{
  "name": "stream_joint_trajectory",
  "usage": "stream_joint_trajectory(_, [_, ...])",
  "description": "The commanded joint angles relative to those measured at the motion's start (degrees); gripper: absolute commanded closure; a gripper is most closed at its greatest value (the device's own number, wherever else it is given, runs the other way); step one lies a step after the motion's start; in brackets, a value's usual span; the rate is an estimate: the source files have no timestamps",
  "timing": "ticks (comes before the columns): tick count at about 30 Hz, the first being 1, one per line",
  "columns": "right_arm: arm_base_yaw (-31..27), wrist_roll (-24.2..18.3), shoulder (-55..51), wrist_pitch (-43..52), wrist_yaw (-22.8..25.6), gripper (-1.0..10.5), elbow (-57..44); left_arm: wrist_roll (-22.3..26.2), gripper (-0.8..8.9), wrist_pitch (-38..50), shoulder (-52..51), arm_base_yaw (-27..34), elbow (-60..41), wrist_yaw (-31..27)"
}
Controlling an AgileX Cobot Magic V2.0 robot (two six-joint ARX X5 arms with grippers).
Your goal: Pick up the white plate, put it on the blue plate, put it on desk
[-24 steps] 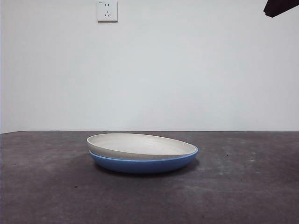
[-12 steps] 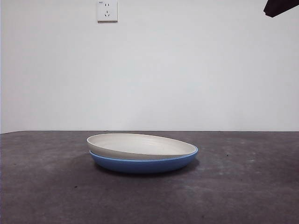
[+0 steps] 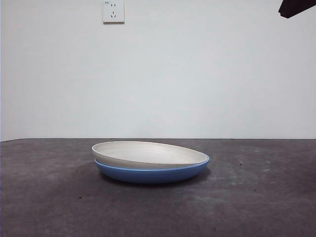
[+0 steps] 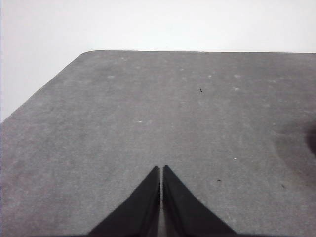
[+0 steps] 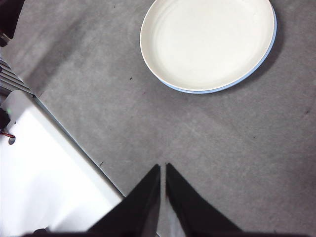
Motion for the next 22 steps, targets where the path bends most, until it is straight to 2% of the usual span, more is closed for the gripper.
stream_joint_trajectory(1, [0.3, -0.5, 0.2, 0.5, 0.0, 9.3, 0.3, -0.3, 8.04, -0.3, -0.1, 0.1, -1.2, -0.2])
stream_joint_trajectory(16, [-0.7, -1.1, -1.7, 0.6, 0.3, 9.3, 0.3, -0.3, 8.04, -0.3, -0.1, 0.1, -1.2, -0.2])
stream_joint_trajectory(19, [-2.8, -4.9, -3.5, 2.9, 0.3, 9.3, 0.3, -0.3, 8.04, -0.3, -0.1, 0.1, -1.2, -0.2])
stream_joint_trajectory(22, [-7.0, -6.2, -7.0, 8.2, 0.3, 9.3, 0.0, -0.3, 8.04, -0.3, -0.1, 0.1, -1.2, -0.2])
